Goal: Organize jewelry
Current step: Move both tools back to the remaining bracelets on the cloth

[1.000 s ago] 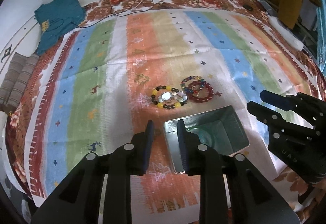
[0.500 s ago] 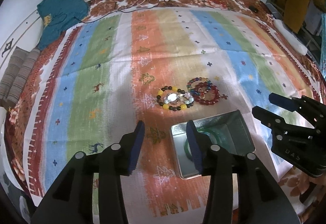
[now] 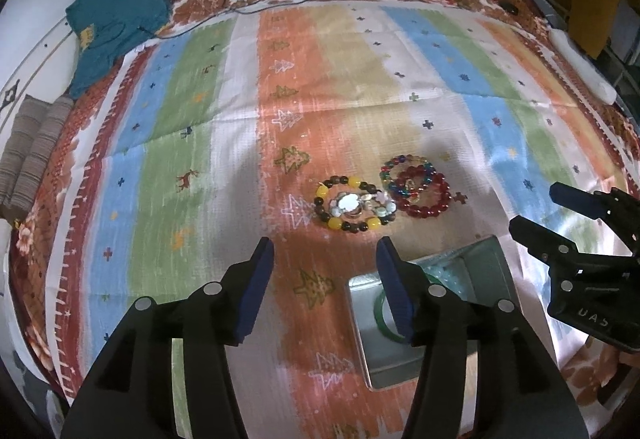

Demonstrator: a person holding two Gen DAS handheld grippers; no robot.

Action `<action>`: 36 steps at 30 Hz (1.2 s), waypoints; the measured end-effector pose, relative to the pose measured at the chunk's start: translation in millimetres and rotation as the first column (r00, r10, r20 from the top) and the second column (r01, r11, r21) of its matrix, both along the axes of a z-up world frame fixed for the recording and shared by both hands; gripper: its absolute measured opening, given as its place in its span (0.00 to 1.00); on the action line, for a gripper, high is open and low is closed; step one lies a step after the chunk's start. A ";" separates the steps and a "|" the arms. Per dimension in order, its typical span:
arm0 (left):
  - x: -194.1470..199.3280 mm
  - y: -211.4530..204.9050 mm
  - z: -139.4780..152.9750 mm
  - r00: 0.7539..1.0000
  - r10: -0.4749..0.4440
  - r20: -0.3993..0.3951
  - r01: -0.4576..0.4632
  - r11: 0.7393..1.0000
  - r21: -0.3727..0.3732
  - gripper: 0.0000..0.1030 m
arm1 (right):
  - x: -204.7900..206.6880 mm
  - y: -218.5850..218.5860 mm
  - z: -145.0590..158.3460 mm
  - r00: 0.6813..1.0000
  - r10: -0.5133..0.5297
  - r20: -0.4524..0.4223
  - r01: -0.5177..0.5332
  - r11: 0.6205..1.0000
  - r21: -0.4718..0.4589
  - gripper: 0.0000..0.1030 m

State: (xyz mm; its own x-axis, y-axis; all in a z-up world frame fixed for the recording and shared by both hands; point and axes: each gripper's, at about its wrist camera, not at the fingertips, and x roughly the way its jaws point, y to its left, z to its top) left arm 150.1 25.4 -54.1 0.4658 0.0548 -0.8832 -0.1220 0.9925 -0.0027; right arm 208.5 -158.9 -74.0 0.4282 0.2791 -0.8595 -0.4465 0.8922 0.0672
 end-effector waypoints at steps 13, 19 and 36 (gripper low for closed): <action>31.0 9.2 -19.2 0.999 -0.005 -0.048 0.004 1.000 -0.025 0.55 | 40.7 6.5 -21.3 0.998 -0.031 -0.046 0.030 0.999 -0.021 0.70; 44.3 7.6 -34.7 0.996 -0.034 -0.084 0.034 0.999 -0.001 0.55 | 55.9 10.8 -30.8 0.997 -0.037 -0.063 0.036 0.999 -0.025 0.70; 68.6 1.6 -56.4 0.985 -0.119 -0.122 0.123 0.992 0.020 0.55 | 84.8 27.0 -57.5 0.996 -0.026 -0.088 0.019 0.997 -0.075 0.70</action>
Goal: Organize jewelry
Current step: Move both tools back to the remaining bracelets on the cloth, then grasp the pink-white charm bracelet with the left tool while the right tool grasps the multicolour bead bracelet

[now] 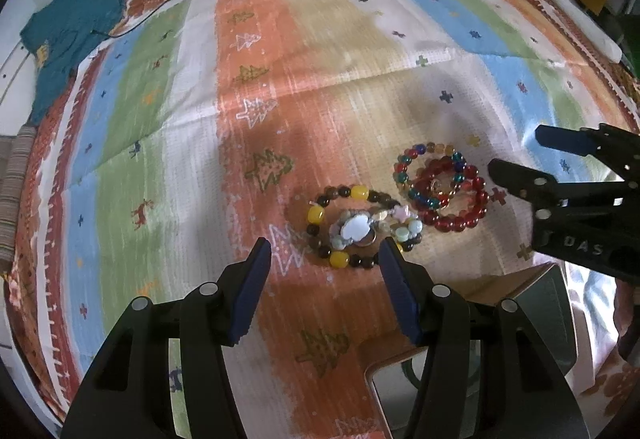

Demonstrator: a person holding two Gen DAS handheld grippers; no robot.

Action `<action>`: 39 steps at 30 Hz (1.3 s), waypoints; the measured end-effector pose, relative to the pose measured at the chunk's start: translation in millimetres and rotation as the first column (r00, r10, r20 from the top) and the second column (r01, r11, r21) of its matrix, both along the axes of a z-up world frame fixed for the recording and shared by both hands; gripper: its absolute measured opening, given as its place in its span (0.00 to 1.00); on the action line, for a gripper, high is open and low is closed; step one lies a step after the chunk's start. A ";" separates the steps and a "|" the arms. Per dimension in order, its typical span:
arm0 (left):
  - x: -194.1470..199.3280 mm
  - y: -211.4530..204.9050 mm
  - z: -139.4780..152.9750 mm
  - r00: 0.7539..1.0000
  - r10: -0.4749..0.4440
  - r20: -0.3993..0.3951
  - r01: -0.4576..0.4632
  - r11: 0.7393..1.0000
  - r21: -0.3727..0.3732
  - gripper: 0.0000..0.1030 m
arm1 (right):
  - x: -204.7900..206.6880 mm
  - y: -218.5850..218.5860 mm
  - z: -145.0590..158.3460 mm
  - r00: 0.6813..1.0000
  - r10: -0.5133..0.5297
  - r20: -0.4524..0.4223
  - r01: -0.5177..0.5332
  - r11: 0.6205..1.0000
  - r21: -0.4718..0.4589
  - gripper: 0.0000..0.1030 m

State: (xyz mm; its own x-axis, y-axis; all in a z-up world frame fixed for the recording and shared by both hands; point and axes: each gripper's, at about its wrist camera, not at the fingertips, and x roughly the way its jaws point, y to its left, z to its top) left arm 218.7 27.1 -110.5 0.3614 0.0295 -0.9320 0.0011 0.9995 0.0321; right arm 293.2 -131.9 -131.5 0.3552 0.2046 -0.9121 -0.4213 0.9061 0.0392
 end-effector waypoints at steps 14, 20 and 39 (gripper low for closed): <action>15.9 3.1 -22.1 0.998 -0.063 -0.023 0.063 0.998 -0.004 0.55 | 15.8 9.0 -15.0 0.999 0.000 -0.043 0.000 1.000 0.007 0.70; 20.9 -3.5 -27.6 0.994 -0.108 -0.023 0.107 0.994 -0.034 0.55 | 21.2 16.2 -21.2 0.998 0.012 -0.064 -0.011 1.000 0.012 0.70; 33.1 -10.7 -50.7 0.984 -0.157 -0.080 0.152 0.986 -0.071 0.19 | 34.7 29.4 -40.6 0.994 0.036 -0.102 -0.035 0.999 0.015 0.26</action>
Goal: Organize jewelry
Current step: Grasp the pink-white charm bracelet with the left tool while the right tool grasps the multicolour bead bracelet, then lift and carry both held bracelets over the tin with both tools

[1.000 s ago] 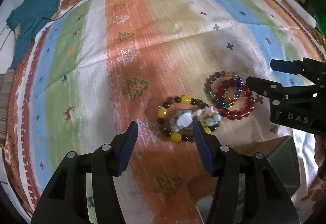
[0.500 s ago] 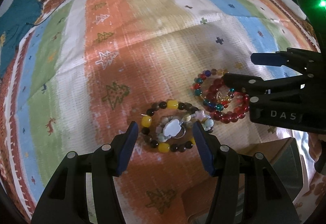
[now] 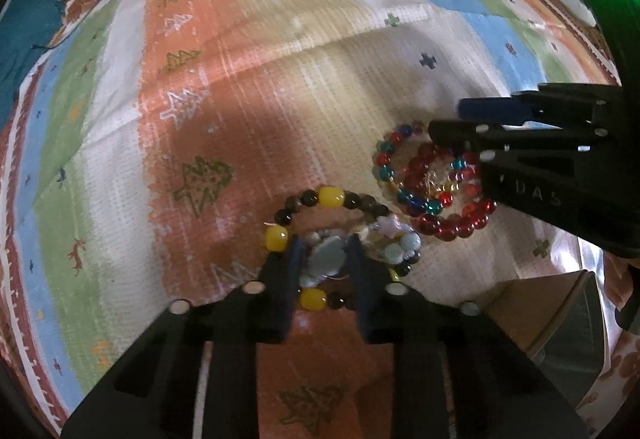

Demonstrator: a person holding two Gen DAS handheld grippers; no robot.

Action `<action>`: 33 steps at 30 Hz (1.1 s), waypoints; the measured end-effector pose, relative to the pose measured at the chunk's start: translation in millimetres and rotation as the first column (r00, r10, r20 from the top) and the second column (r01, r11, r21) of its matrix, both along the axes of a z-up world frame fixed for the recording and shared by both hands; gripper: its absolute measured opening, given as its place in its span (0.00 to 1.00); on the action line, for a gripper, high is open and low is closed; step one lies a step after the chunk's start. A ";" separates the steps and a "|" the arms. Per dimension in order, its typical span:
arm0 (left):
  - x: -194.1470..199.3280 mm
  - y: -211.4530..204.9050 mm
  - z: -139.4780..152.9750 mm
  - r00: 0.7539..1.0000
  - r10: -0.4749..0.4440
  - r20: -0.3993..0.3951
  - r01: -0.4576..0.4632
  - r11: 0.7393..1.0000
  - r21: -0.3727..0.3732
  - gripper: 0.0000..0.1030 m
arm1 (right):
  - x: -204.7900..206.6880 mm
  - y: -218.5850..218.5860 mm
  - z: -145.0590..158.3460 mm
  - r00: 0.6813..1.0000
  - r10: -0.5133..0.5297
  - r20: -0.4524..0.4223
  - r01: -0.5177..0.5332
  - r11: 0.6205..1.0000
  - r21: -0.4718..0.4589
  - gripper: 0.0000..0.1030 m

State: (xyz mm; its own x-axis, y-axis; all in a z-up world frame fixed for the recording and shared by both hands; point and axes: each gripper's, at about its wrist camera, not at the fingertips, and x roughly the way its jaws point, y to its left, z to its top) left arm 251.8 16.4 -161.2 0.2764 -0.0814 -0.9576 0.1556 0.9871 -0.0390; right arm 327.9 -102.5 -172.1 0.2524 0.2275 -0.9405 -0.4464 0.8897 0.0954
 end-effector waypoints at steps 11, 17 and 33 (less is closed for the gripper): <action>-0.4 -3.5 6.7 1.000 0.012 0.019 -0.013 1.000 0.020 0.18 | -8.0 6.8 1.3 0.998 0.053 0.013 -0.053 0.999 0.001 0.10; -1.9 5.2 23.2 0.997 0.066 0.042 -0.067 0.998 0.008 0.18 | -10.9 2.1 11.9 0.998 0.050 0.038 -0.050 0.999 0.000 0.10; -22.8 8.7 64.6 0.980 0.162 0.115 -0.162 0.987 -0.015 0.18 | -35.4 -7.2 53.9 0.987 0.037 0.153 -0.043 0.999 0.031 0.10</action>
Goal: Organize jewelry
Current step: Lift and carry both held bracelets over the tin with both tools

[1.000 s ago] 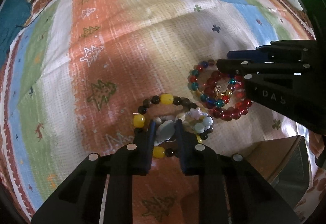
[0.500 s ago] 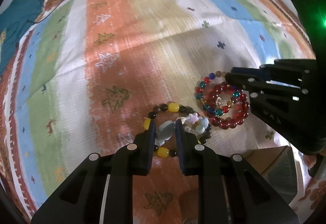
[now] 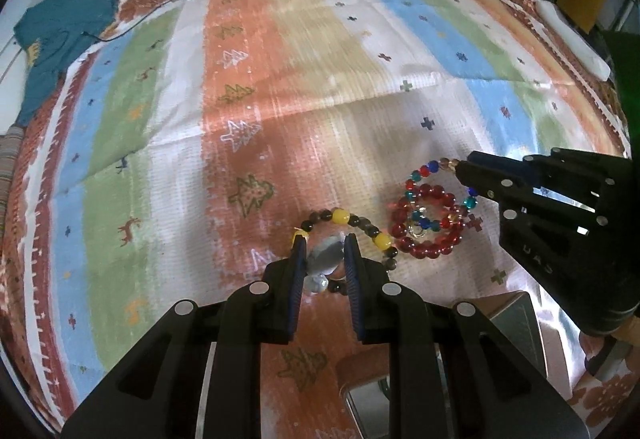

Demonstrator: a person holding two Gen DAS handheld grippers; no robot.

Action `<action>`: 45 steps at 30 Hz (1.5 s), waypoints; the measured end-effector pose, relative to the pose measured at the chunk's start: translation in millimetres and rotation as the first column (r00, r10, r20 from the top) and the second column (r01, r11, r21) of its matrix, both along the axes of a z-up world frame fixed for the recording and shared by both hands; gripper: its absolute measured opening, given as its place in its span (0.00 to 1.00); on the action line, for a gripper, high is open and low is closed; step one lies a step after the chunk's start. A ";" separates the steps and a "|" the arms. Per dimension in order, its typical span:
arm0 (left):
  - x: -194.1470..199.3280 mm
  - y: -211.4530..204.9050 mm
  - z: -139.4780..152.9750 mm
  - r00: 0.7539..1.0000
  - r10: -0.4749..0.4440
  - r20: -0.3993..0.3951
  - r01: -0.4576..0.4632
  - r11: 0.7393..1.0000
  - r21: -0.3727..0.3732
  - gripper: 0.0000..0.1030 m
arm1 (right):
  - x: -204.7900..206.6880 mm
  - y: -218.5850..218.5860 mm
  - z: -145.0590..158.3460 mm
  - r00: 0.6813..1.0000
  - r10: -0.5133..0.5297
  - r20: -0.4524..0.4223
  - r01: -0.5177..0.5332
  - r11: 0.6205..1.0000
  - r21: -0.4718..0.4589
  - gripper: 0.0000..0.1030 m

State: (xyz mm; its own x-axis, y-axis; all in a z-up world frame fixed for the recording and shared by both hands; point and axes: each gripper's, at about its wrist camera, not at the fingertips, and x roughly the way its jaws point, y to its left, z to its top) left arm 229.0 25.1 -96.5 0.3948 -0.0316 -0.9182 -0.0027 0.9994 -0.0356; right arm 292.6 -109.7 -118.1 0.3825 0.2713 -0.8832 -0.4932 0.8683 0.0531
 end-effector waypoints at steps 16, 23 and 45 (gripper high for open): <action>-17.7 1.0 31.9 0.995 0.046 0.089 -0.044 0.999 -0.021 0.18 | -24.2 -7.6 40.4 0.995 0.002 0.098 -0.013 0.994 0.107 0.10; -28.2 -3.1 43.6 0.990 0.038 0.136 -0.034 0.999 -0.033 0.18 | -34.3 -10.0 48.1 0.991 -0.003 0.137 -0.013 0.993 0.119 0.10; -66.7 -18.9 77.6 0.973 0.025 0.229 -0.017 0.999 -0.035 0.18 | -66.9 -23.0 70.4 0.982 -0.011 0.188 -0.020 0.986 0.164 0.10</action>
State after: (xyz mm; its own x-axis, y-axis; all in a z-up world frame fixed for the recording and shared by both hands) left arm 162.3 6.2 -18.9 0.5958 -0.0493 -0.8016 -0.0120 0.9975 -0.0702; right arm 225.6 -132.7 -47.7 0.5356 0.4088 -0.7389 -0.5118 0.8532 0.1010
